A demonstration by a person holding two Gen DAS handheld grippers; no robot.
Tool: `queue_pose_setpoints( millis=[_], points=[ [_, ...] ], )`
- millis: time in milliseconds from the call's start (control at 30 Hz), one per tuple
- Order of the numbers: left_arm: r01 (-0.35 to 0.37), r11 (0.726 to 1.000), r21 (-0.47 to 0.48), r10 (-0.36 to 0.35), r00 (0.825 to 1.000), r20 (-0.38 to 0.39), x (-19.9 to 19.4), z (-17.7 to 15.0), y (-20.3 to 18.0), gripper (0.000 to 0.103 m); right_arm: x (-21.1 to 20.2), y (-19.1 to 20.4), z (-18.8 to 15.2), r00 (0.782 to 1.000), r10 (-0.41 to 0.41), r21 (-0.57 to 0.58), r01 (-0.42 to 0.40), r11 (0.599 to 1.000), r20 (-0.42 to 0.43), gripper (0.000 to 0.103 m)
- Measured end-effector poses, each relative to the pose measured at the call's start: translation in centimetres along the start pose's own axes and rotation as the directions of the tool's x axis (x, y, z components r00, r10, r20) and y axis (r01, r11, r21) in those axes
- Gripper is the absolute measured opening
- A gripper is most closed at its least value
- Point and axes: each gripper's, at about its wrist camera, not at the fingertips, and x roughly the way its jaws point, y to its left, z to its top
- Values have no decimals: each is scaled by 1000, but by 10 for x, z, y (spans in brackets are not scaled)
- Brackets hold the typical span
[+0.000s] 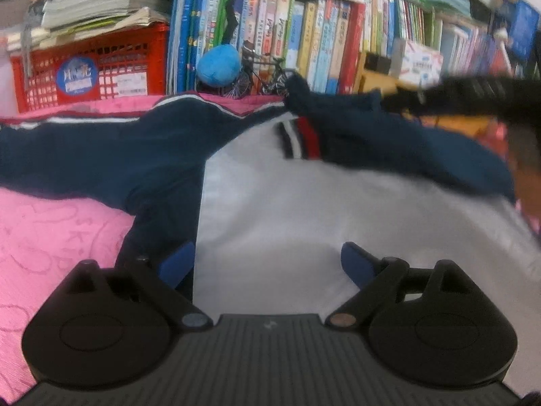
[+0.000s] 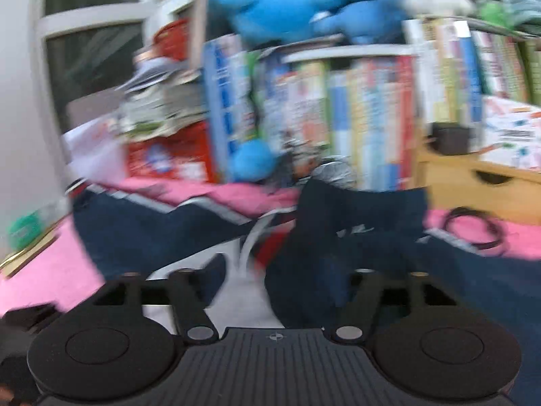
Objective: Fold clothes
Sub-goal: 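Lift the navy sleeve with the right tool and carry it across the jacket, then lay the navy sleeve over the white jacket body and open the right tool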
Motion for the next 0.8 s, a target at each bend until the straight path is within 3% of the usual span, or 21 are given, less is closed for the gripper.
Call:
queue_pose_setpoints(
  millis=[100,200,267,333,433,567,600,633,667,700,767,800],
  points=[
    [66,991,-113,-64,998,23,-8,4,15,93,-18,4,-10,999,-22,-6,21,1000,-29,78],
    [205,951,-232,-196,979,64,-14,26,26,94,-43,-10,-21,990,-137,-5,137,991,-22,84],
    [245,934,-259,-230,969,87,-8,48,24,96,-55,-20,-28,972,-233,-19,233,972,-13,87],
    [226,935,-275,-207,974,96,7,72,16,98,-68,-26,-41,943,-332,-55,331,942,-12,87],
    [177,945,-276,-166,984,63,45,102,-2,99,-90,-36,-59,910,-414,-94,413,906,6,89],
    [33,963,-269,-42,999,-28,105,126,-25,98,-119,-52,-76,892,-453,-81,452,889,3,89],
    [-1,964,-265,-15,998,-59,120,126,-29,94,-127,-56,-80,884,-467,-77,466,882,6,89],
    [-44,968,-249,30,998,-60,130,126,-34,79,-134,-61,-82,878,-478,-72,478,876,8,90],
    [-80,972,-220,71,996,-48,135,125,-38,46,-140,-66,-84,871,-490,-67,490,869,10,90],
    [-110,974,-197,102,993,-53,137,125,-42,44,-145,-71,-85,864,-503,-61,503,862,11,91],
    [-121,978,-168,118,993,-29,130,126,-46,20,-153,-83,-88,847,-531,-49,531,846,6,92],
    [-121,980,-155,121,993,-11,126,127,-47,20,-155,-88,-90,840,-543,-46,542,839,1,92]
  ],
)
